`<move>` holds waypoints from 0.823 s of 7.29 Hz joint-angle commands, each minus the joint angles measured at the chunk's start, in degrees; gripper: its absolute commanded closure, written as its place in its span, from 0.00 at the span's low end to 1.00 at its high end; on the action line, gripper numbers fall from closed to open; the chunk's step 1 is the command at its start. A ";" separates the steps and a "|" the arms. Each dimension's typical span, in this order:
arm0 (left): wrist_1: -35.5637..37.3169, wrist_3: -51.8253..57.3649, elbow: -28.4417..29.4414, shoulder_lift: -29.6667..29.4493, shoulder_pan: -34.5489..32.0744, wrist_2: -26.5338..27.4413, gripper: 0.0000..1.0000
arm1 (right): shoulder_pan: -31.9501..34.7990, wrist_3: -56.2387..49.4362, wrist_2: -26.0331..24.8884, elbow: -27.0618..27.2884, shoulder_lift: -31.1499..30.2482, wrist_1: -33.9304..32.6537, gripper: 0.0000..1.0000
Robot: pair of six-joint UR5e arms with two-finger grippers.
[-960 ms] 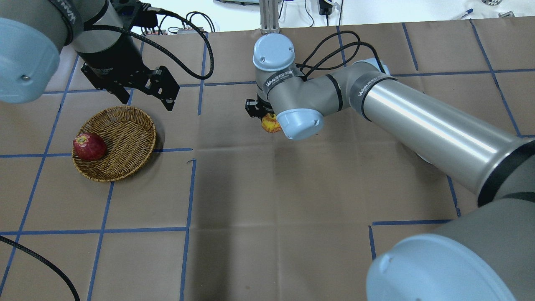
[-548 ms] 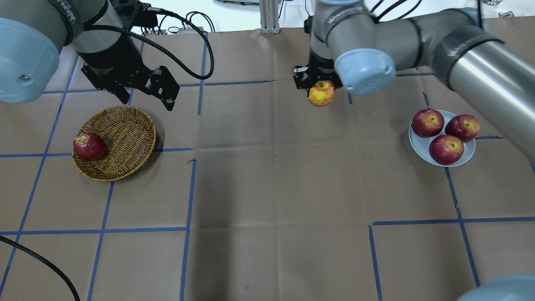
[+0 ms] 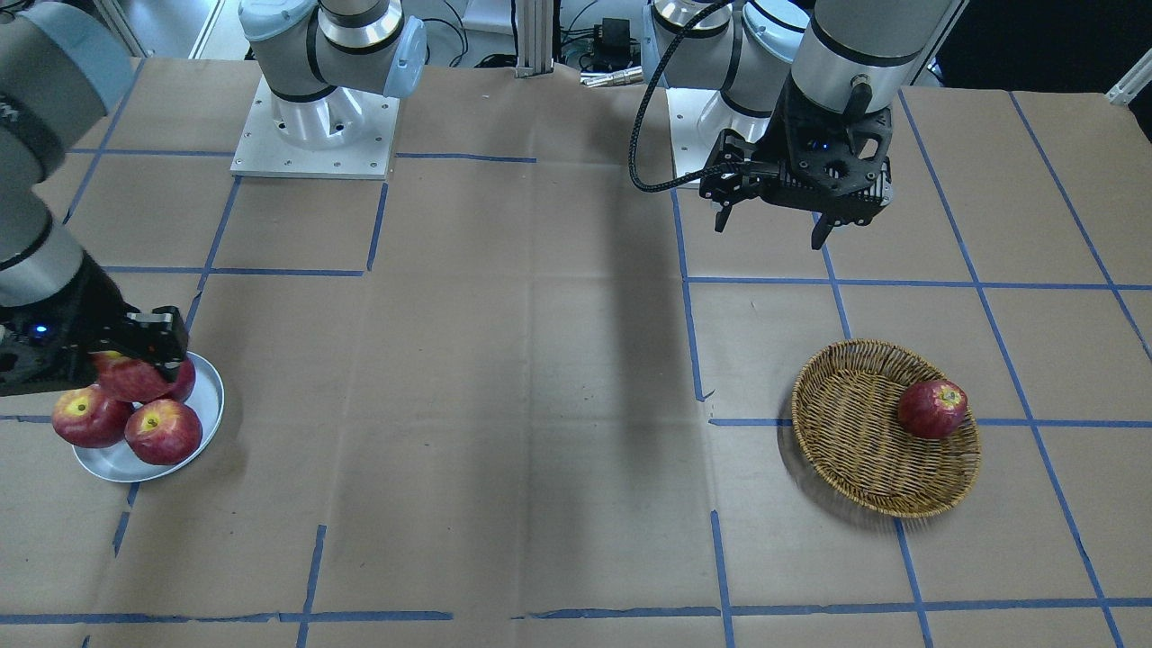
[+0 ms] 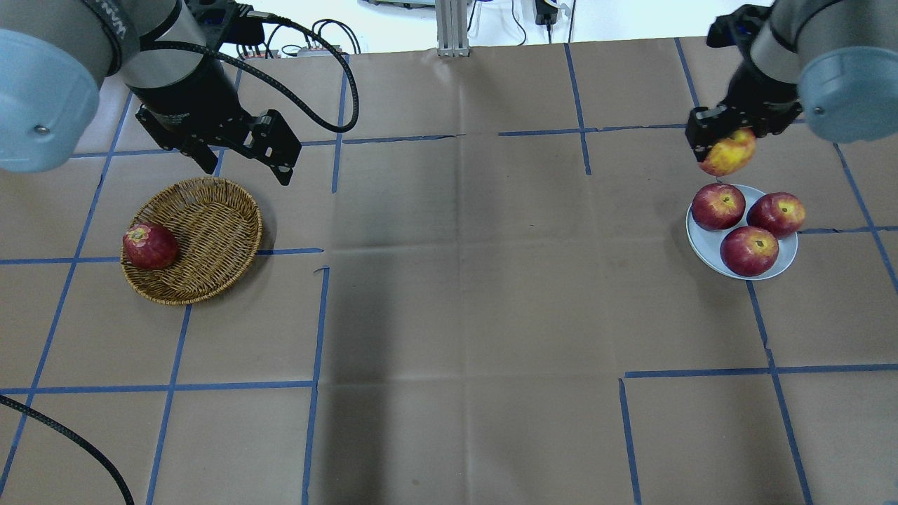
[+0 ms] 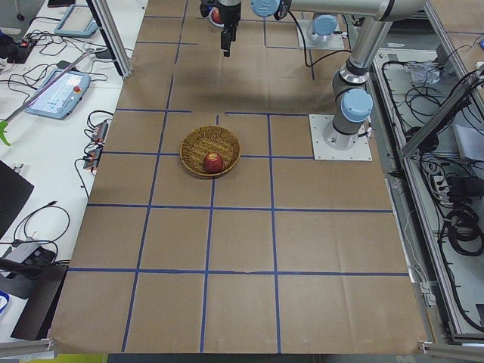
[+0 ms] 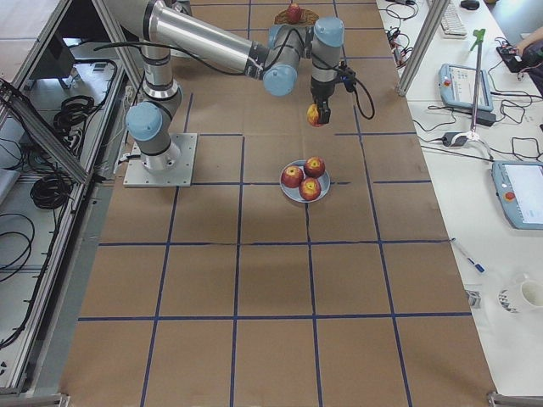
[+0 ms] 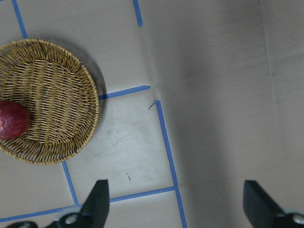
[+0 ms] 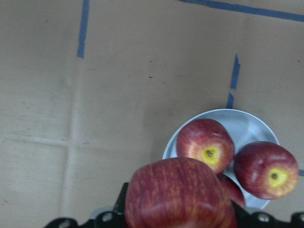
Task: Transfer apple from basket to plate
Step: 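Carry the apple with the right gripper over the white plate and lower it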
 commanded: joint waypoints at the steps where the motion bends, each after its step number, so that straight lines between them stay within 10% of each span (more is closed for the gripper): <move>1: 0.00 0.00 0.02 0.00 0.00 0.00 0.01 | -6.76 -8.41 0.54 1.47 1.84 -0.58 0.50; 6: 0.00 0.00 -0.07 0.00 -0.09 0.00 0.01 | -6.86 -8.51 -0.25 6.31 7.47 -10.08 0.50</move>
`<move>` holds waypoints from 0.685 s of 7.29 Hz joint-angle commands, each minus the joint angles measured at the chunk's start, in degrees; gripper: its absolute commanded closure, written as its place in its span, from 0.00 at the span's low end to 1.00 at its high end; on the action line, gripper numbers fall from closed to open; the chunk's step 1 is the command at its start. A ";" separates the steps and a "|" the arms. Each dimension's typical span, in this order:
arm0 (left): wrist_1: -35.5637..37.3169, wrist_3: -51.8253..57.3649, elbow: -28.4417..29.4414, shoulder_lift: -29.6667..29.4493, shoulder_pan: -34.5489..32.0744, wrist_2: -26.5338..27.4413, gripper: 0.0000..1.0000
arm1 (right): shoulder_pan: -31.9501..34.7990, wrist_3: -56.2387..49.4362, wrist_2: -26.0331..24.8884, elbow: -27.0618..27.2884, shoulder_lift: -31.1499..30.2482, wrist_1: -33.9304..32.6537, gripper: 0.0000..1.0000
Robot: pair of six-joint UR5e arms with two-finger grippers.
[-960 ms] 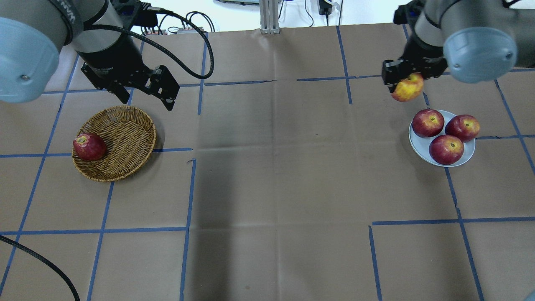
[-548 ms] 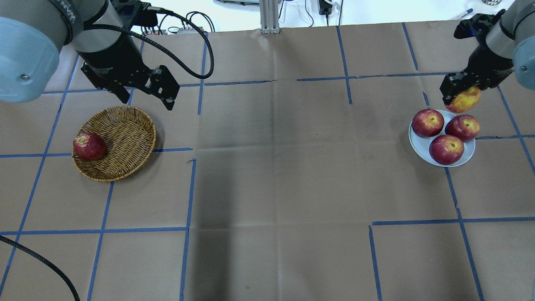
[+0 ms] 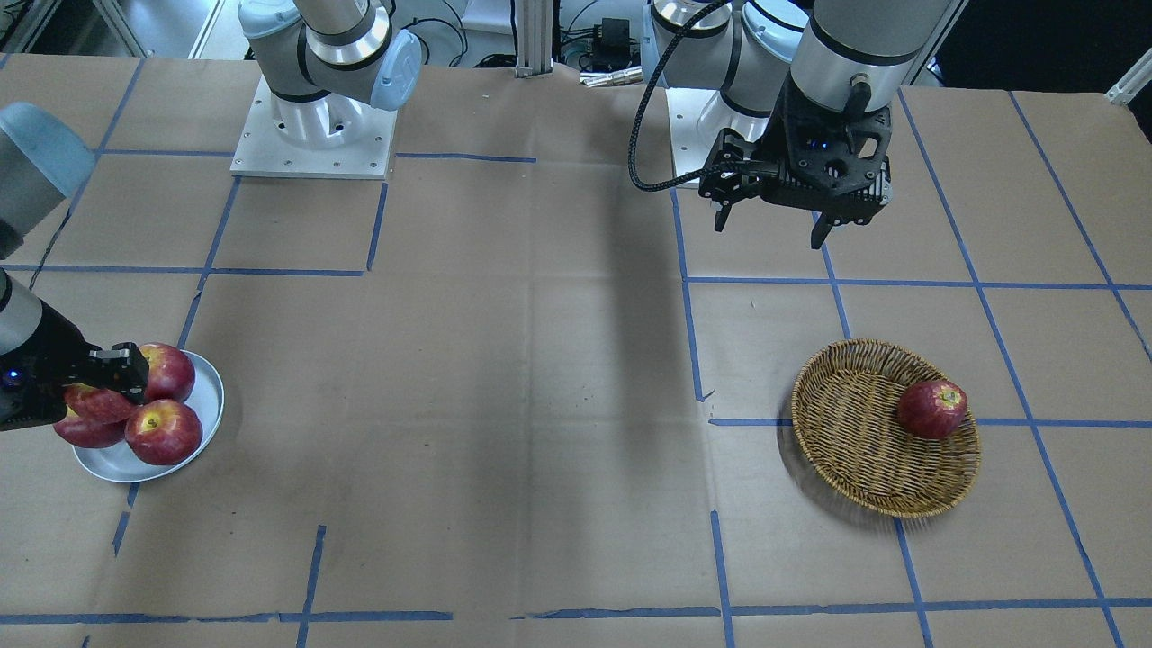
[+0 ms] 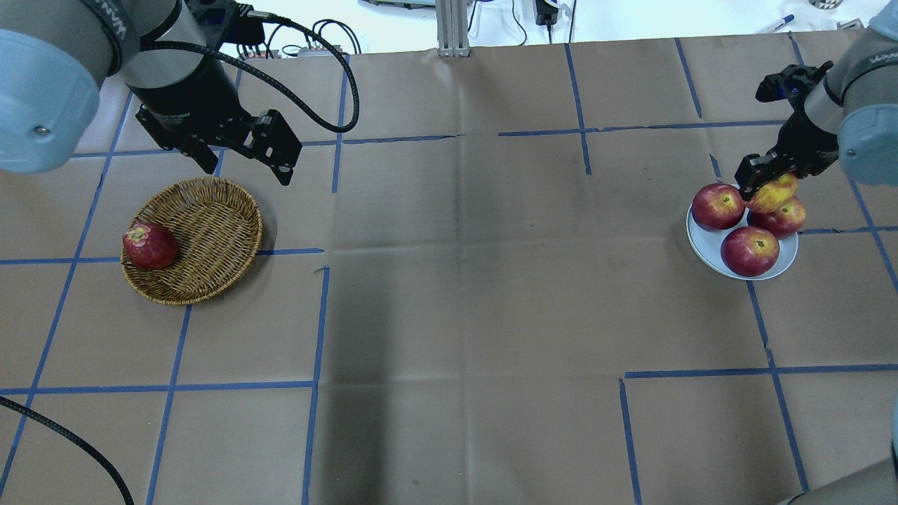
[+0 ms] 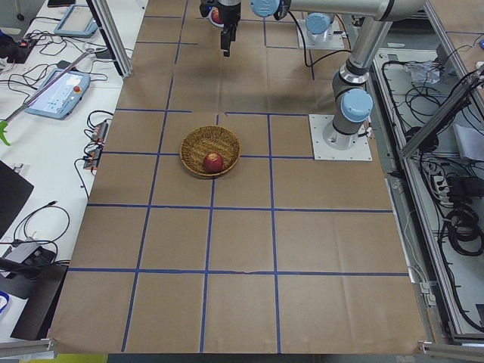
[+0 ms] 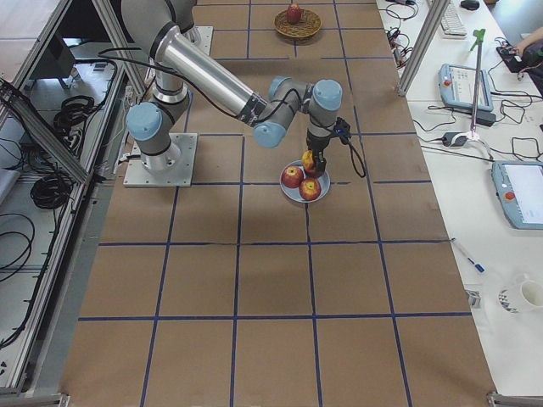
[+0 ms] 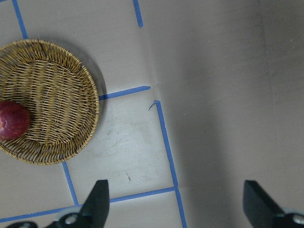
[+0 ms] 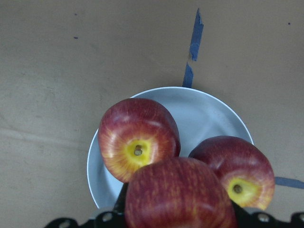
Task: Transfer apple from basket to plate
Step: 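Carry the apple with the right gripper over the white plate and lower it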
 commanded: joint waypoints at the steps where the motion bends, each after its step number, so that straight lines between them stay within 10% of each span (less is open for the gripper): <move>1: 0.00 0.05 -0.07 0.00 -0.04 0.00 0.01 | -0.09 0.00 -0.47 0.26 1.08 -0.50 0.50; 4: 0.00 0.05 -0.16 0.09 -0.04 0.00 0.01 | -0.87 0.09 -0.73 0.26 1.34 -0.33 0.44; 5: 0.00 0.05 -0.16 0.09 -0.04 0.00 0.01 | -0.88 0.00 -0.82 0.26 1.26 -0.33 0.05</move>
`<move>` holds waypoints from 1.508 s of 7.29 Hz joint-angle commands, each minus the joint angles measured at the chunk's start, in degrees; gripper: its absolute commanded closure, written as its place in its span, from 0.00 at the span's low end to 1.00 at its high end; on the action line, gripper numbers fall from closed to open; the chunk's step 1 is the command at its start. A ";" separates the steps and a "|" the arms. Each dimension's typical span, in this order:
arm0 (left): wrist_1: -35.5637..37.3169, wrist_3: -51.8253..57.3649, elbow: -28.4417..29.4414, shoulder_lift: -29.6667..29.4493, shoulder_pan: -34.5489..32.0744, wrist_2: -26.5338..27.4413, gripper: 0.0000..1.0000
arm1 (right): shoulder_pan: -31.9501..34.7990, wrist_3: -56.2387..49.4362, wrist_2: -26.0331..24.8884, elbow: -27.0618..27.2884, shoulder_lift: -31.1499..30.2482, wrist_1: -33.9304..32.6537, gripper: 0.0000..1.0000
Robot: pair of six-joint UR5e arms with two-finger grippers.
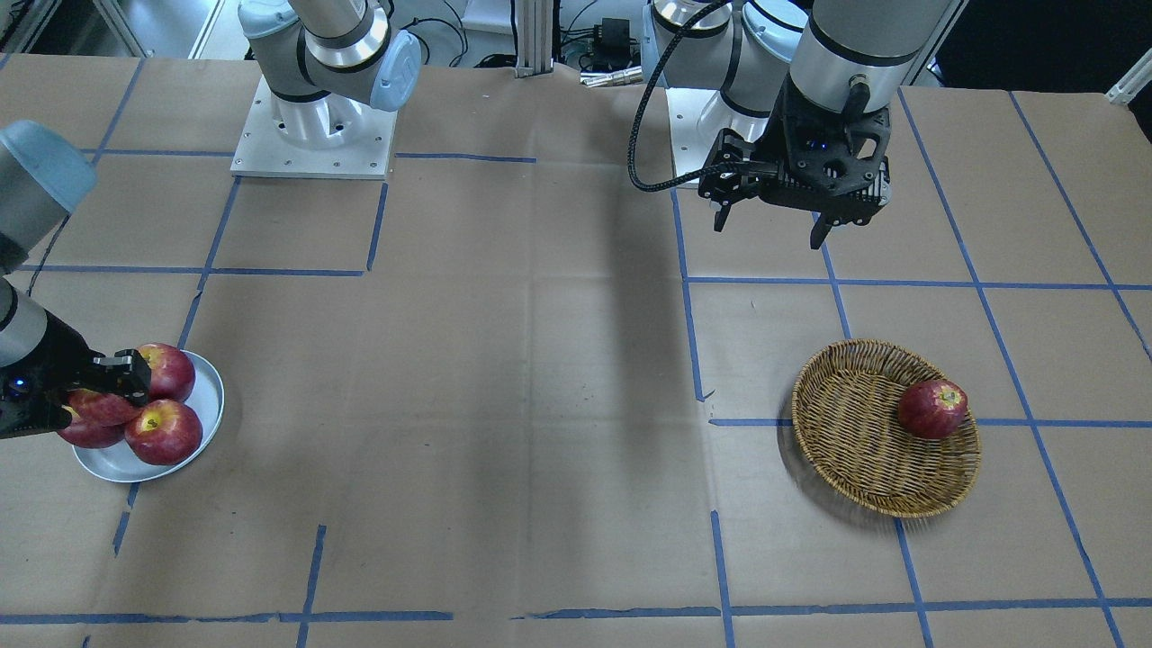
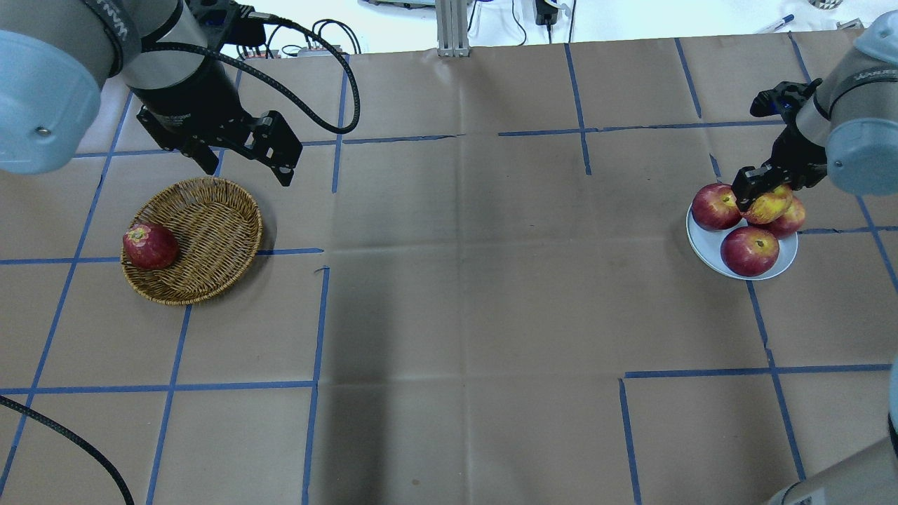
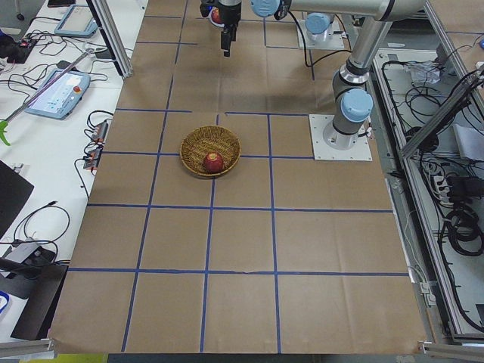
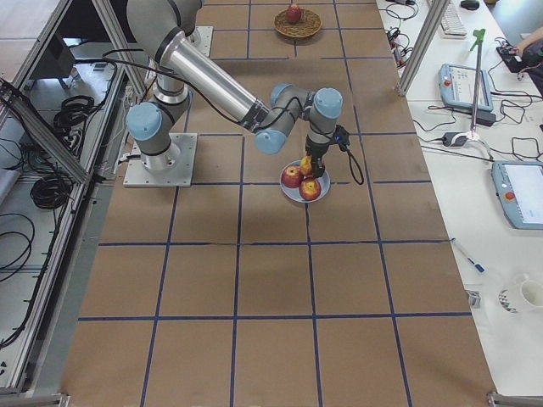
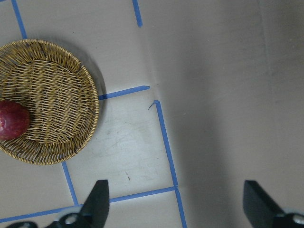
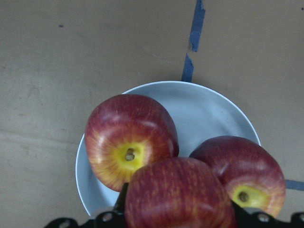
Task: Transfer apple from basket to plate
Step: 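Open the right gripper to release the apple onto the plate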
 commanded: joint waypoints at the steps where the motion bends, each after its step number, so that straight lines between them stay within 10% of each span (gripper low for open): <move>1: 0.00 0.09 -0.03 0.01 0.00 0.00 0.01 | -0.30 0.20 -1.23 -0.08 -0.21 0.50 0.00; 4: 0.00 0.18 -0.21 0.10 0.00 0.00 0.01 | 0.14 0.72 -1.15 -2.44 -4.58 2.77 0.00; 8: 0.09 0.18 -1.70 1.06 0.00 0.00 0.01 | 9.86 13.95 -0.71 -12.90 -12.76 25.76 0.00; 11: 0.09 0.09 -1.70 1.07 0.00 0.00 0.01 | 19.53 27.66 -0.54 -12.74 -17.78 30.89 0.00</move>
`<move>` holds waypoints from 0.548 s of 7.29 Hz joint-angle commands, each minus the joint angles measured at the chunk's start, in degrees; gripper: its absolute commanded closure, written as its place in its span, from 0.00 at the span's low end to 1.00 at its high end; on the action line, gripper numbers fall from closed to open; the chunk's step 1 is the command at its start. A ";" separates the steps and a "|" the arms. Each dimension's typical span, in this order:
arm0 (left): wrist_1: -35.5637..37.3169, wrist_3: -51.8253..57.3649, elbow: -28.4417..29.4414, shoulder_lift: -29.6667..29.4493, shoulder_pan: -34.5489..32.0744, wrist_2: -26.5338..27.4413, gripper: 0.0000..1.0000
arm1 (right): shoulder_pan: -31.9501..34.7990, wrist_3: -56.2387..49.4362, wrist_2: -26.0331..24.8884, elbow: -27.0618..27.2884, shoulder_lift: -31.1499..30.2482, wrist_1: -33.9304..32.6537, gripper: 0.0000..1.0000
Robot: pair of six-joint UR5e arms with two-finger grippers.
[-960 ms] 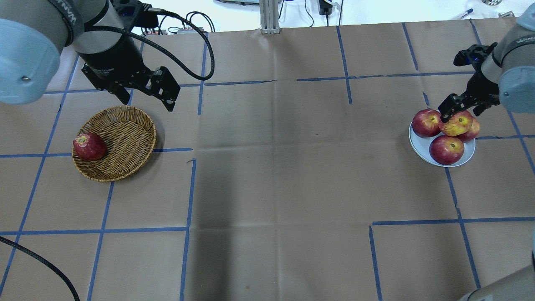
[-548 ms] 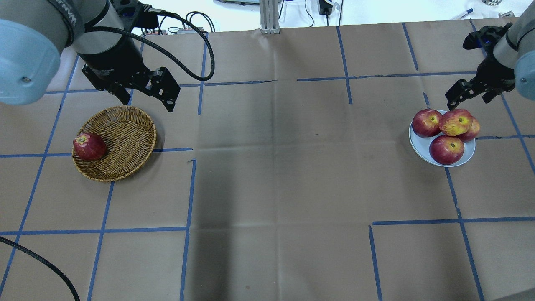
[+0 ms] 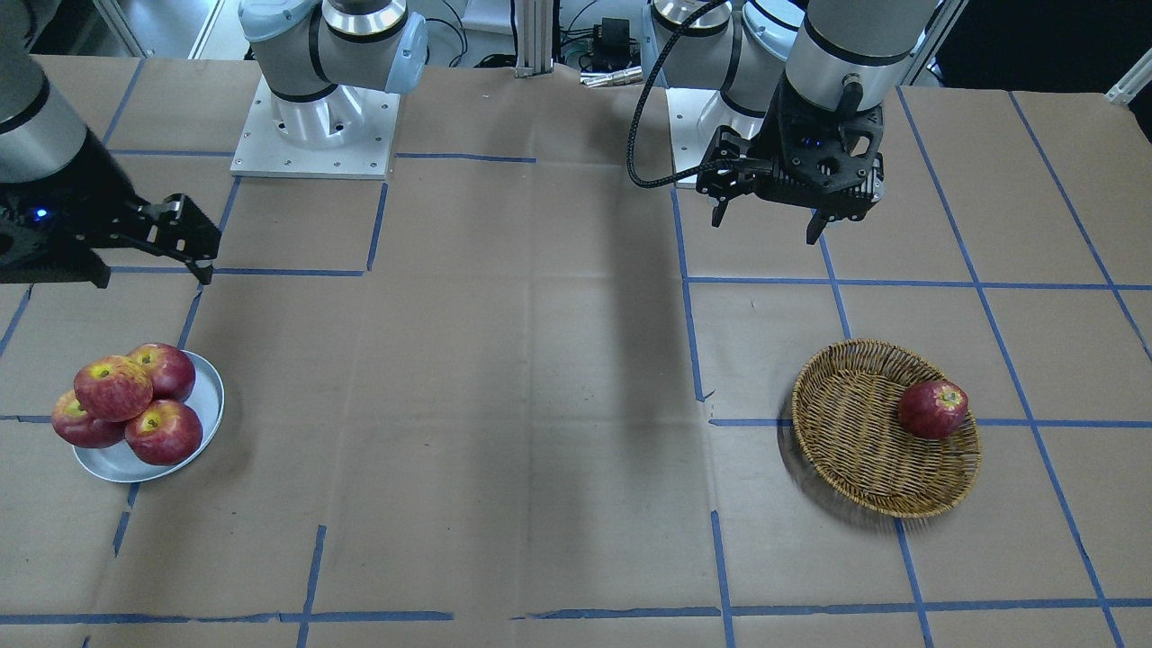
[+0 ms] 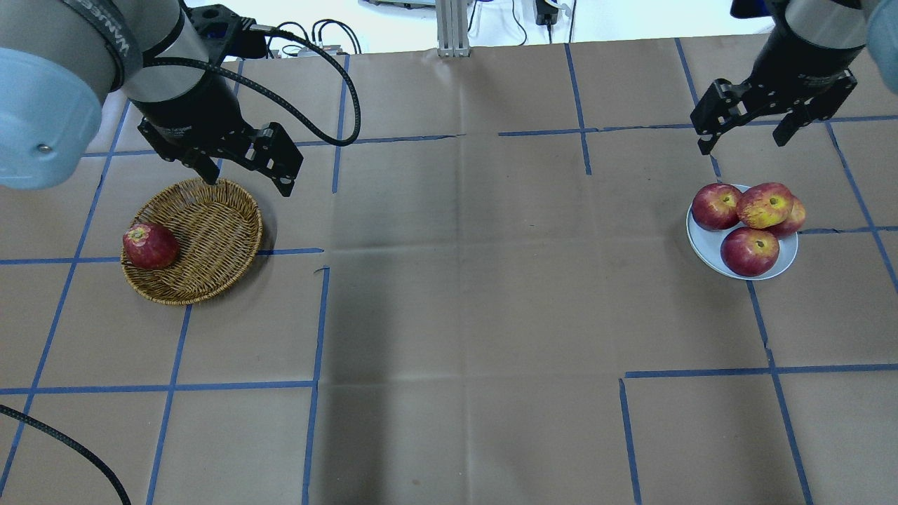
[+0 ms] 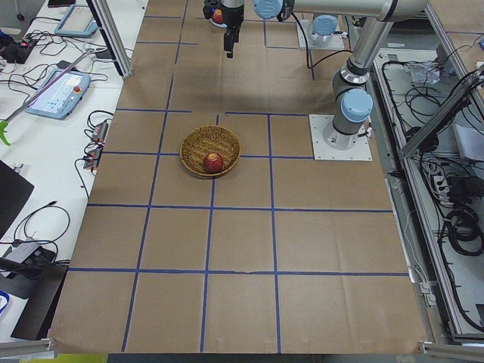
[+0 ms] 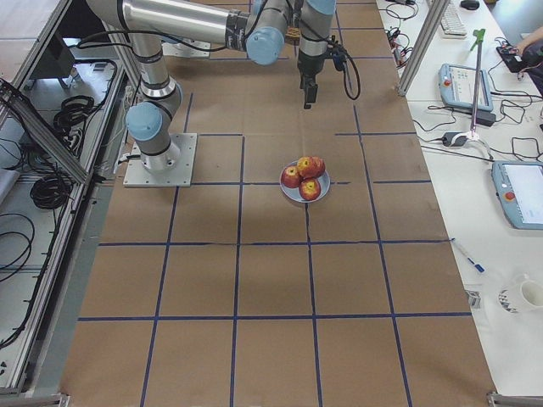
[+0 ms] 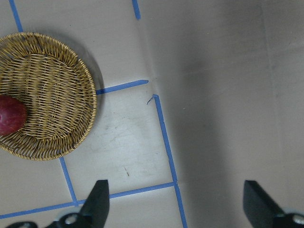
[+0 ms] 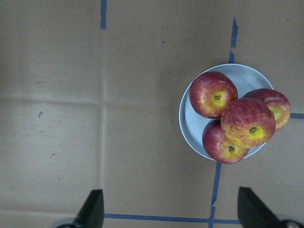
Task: Transfer apple from basket to plate
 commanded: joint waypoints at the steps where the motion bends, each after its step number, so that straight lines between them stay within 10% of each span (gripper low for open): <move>1: 0.00 -0.03 -0.03 0.01 0.00 0.00 0.01 | 7.92 9.32 0.08 0.00 -2.04 2.62 0.00; 4: 0.00 -0.12 0.06 -0.07 0.00 0.00 0.01 | 9.45 9.18 0.25 0.18 -1.78 2.18 0.00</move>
